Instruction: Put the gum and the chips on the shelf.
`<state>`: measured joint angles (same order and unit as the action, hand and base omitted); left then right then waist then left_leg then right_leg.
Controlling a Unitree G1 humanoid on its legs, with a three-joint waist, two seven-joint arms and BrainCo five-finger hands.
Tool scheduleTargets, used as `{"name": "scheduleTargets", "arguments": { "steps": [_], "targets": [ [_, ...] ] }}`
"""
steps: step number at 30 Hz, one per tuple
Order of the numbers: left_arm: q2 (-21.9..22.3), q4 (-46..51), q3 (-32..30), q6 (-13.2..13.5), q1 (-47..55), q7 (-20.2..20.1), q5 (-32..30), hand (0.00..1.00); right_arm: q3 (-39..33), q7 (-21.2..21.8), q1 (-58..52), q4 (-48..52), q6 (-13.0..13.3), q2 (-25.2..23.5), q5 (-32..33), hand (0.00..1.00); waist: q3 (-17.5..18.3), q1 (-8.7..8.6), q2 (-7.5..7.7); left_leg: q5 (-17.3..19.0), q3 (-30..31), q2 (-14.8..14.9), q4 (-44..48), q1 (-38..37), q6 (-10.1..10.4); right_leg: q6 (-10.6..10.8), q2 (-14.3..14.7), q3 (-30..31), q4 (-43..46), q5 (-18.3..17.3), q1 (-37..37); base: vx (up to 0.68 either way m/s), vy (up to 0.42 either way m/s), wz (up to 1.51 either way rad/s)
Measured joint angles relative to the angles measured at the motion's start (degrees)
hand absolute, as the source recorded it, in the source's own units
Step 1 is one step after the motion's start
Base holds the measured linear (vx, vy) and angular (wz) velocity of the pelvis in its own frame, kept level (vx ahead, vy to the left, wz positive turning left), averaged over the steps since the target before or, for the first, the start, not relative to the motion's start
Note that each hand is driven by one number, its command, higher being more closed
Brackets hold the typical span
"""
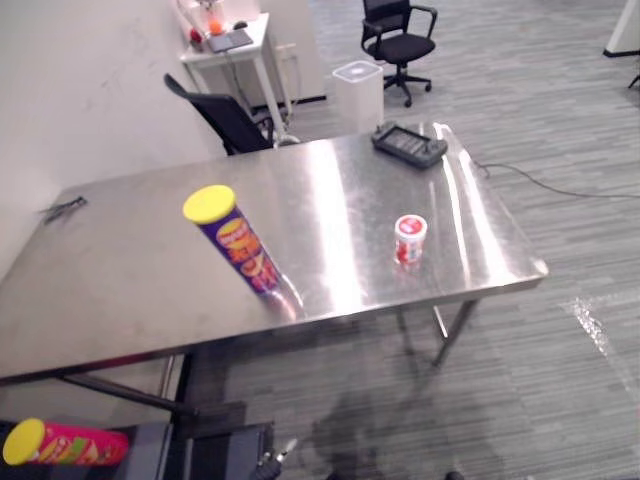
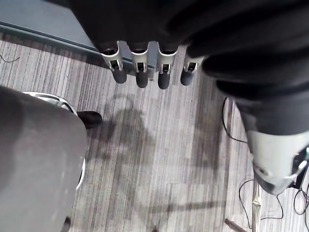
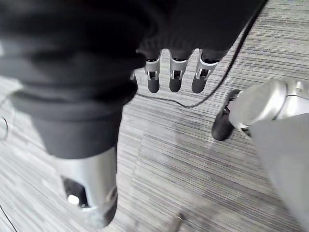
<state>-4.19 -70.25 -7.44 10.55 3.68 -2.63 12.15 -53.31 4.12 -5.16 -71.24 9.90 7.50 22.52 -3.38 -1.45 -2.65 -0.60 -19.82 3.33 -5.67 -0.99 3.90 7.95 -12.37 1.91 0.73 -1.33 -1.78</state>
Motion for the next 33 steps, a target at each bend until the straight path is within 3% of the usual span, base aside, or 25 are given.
{"name": "scheduleTargets", "arguments": {
  "steps": [1,3,5,8,11,12,15,17,20,23,33],
  "targets": [
    [-0.2,0.1,-1.4,0.0,0.1,-0.1,0.0,0.00,-6.3,-0.1,0.6,-0.1,0.0,2.0,0.1,0.00,0.1,-0.25,1.07,-0.2,-0.1,-0.6,-0.2,0.2,0.0,0.5,-0.7,-0.5,-0.3,-2.0,0.0,-0.14,-0.098,-0.02],
    [0.0,0.1,-2.0,-0.1,0.1,-0.1,0.0,0.00,-10.9,-0.2,1.4,-0.8,0.0,4.6,0.2,0.00,0.3,-0.52,0.92,-0.4,0.3,-0.6,-0.3,0.7,0.4,0.6,-0.7,-1.2,-0.5,-2.2,0.0,-0.12,-0.075,0.12],
    [0.0,0.4,-2.6,-0.1,0.5,-0.2,-0.2,0.00,-17.8,-1.4,3.2,-1.0,0.0,10.4,1.5,0.00,0.3,-2.01,0.98,-1.0,1.5,-0.5,-0.3,1.5,0.4,0.5,-0.6,-2.0,-0.6,-2.2,-0.2,-0.11,-0.053,0.22],
    [0.0,0.4,-5.1,-0.1,1.6,-0.1,-0.1,0.00,-19.7,-3.3,6.3,2.4,0.3,15.4,3.4,0.00,0.7,-3.15,1.89,-1.4,1.5,-0.3,-0.3,2.5,0.5,0.8,-0.4,-2.0,-0.6,-1.9,-1.2,-0.07,-0.029,0.05],
    [0.1,0.8,-7.5,-0.1,2.2,-0.1,0.0,0.00,-11.2,-7.3,6.5,18.5,0.8,16.2,2.9,0.00,1.2,-3.16,2.83,-1.5,1.3,0.0,-0.3,2.8,0.5,0.6,0.0,-1.6,-0.5,-1.4,-1.6,0.00,-0.014,-0.05],
    [0.0,0.9,-7.6,-0.1,2.3,-0.1,0.1,0.00,-6.4,-9.3,6.8,29.0,1.4,16.7,0.5,0.00,1.3,-3.16,3.06,-1.5,0.9,0.1,-0.3,2.9,0.5,0.6,0.0,-1.3,-0.4,-1.4,-2.0,0.00,-0.014,-0.12],
    [0.0,2.1,-7.0,-0.3,2.6,-0.1,0.0,0.00,-0.5,-12.2,9.3,39.2,4.4,18.4,-4.5,0.00,1.2,-2.91,3.58,-1.5,0.8,0.2,-0.3,2.9,0.5,0.6,0.2,-1.3,-0.5,-1.4,-2.1,0.00,-0.006,-0.03],
    [-0.4,2.7,-5.4,-0.6,2.5,-0.2,0.0,0.00,3.9,-12.8,10.9,44.0,4.7,18.5,-7.5,0.00,1.1,-2.79,3.95,-1.5,0.8,0.3,-0.3,2.9,0.5,0.5,0.3,-1.3,-0.5,-1.5,-2.1,0.02,-0.011,0.00],
    [-0.7,3.5,-3.5,-0.8,2.3,-0.4,-0.9,0.00,13.2,-10.5,10.9,53.2,4.6,18.4,-13.3,0.00,1.1,-2.18,4.02,-1.3,0.8,0.3,-0.2,3.2,0.7,0.5,0.3,-1.3,-0.6,-1.5,-2.2,0.06,-0.016,0.02],
    [-0.8,5.0,-2.4,-0.8,2.3,-1.1,-2.2,0.00,18.1,-6.9,10.7,59.5,4.7,18.4,-17.9,0.00,1.2,-1.03,3.86,-1.4,1.6,0.5,-0.1,3.8,0.7,0.5,0.5,-2.0,-0.5,-1.4,-2.3,0.05,-0.019,0.11],
    [-0.7,6.4,-0.8,-0.8,2.5,-2.3,-2.8,0.00,34.1,1.5,10.7,66.6,6.4,18.3,-17.5,0.00,1.2,0.18,3.81,-1.9,4.3,1.5,0.1,3.9,0.3,-0.7,1.6,-5.2,0.4,1.2,-1.5,-0.01,-0.014,0.11]
  ]
}}
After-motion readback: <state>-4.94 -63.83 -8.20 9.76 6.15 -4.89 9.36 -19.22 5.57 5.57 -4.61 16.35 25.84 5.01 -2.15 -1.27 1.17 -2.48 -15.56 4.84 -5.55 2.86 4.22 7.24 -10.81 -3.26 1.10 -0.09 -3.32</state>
